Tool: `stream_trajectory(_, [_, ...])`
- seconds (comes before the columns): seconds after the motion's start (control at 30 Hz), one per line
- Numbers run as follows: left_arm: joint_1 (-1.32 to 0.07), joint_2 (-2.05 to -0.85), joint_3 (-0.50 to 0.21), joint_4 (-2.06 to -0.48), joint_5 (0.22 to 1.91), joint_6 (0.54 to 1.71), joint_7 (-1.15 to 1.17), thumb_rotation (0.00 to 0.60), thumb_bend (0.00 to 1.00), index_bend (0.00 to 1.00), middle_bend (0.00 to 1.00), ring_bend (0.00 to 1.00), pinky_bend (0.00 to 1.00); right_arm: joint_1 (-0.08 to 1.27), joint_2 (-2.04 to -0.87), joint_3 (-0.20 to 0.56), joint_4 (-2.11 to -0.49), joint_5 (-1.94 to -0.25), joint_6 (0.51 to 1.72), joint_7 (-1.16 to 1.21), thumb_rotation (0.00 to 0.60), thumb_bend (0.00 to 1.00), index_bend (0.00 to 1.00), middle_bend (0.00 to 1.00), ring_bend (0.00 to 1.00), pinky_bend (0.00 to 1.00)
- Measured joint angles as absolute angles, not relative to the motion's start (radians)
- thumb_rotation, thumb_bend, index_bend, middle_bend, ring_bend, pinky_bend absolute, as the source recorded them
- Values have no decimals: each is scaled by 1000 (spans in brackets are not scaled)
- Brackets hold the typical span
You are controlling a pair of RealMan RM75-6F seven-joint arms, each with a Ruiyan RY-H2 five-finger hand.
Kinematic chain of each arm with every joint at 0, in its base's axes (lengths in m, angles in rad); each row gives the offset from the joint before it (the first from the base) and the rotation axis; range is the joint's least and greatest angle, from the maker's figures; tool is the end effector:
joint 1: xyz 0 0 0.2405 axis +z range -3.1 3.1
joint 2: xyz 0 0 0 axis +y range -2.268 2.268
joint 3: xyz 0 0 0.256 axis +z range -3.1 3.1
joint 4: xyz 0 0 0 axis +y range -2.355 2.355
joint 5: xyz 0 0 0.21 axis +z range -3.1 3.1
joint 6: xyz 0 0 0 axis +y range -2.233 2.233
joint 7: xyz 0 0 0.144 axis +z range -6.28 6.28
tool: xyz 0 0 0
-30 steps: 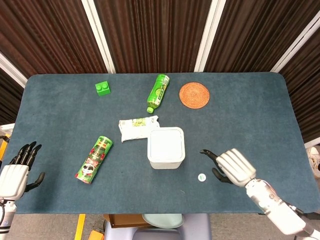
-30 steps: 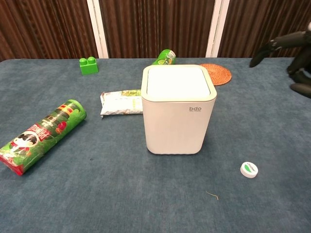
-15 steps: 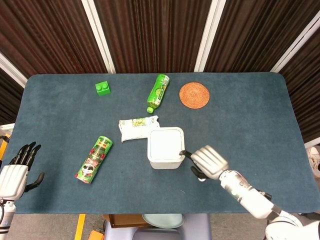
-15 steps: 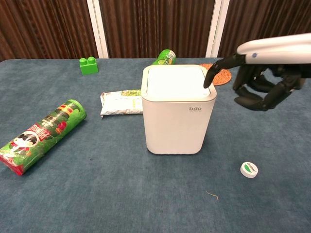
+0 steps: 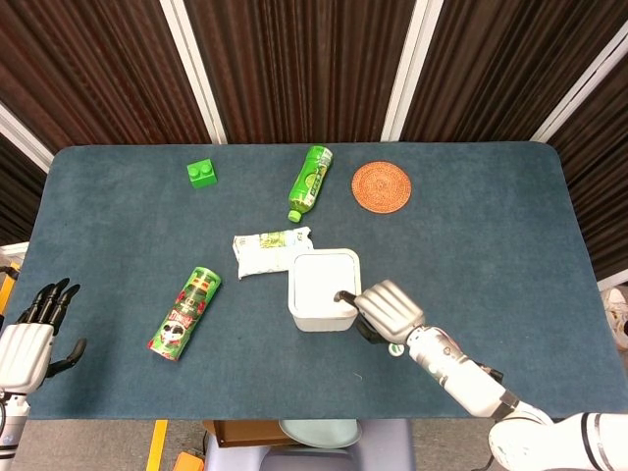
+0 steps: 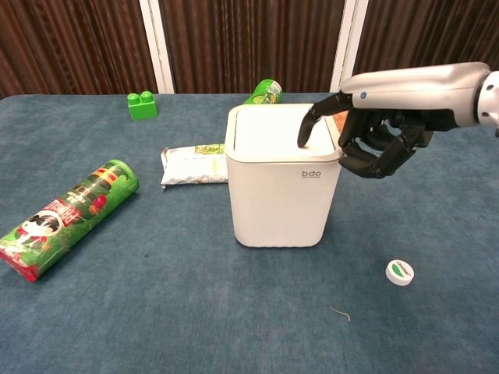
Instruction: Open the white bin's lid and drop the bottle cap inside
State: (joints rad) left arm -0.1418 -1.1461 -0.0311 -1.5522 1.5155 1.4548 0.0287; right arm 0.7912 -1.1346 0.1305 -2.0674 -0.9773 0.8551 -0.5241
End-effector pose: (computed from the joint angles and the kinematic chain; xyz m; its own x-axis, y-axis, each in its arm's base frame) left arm -0.3112 0.1957 0.1488 0.4550 0.0221 0.8902 0.8888 -0.0730 -0.4524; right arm -0.0976 -0.2807 0.0540 0.5399 -0.3978 0.7418 -0.7969 -0.5253 0.2983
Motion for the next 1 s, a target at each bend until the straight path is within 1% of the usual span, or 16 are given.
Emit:
stream_trajectory(0.3, [-140,-1145,-31,-1551,1518,1456,23,600,369,78,23,23,307,786,-1115,114,-2084,-1005,896,-507,600,600,360,850,877,823])
stream_trajectory(0.47, [-142,-1146,-30,-1552,1518,1452,28,600,368,78,23,23,310,736,-1070,107,-2124,-1098,983,-483,600,601,356,850,877,823])
stream_trajectory(0.57, [-143,-1147,-29,-1554,1518,1449,34,600,369,78,23,24,310,684,-1036,88,-2147,-1184,1047,-465,600,600,353,850,877,824])
stream_trajectory(0.7, [-144,-1149,-29,-1556,1518,1446,44,600,369,79,23,24,311,601,-983,34,-2162,-1314,1108,-414,600,600,353,850,879,825])
stream_trajectory(0.8, [-144,-1150,-29,-1559,1515,1444,50,600,370,81,23,25,311,539,-949,-26,-2146,-1413,1133,-356,600,601,353,851,880,827])
stream_trajectory(0.87, [-144,-1150,-29,-1559,1514,1443,51,600,371,83,22,25,311,502,-937,-61,-2108,-1464,1148,-319,600,600,355,852,882,828])
stream_trajectory(1.0, [-143,-1149,-31,-1560,1509,1443,51,600,371,86,22,25,311,446,-941,-98,-2009,-1514,1179,-253,600,584,369,859,888,830])
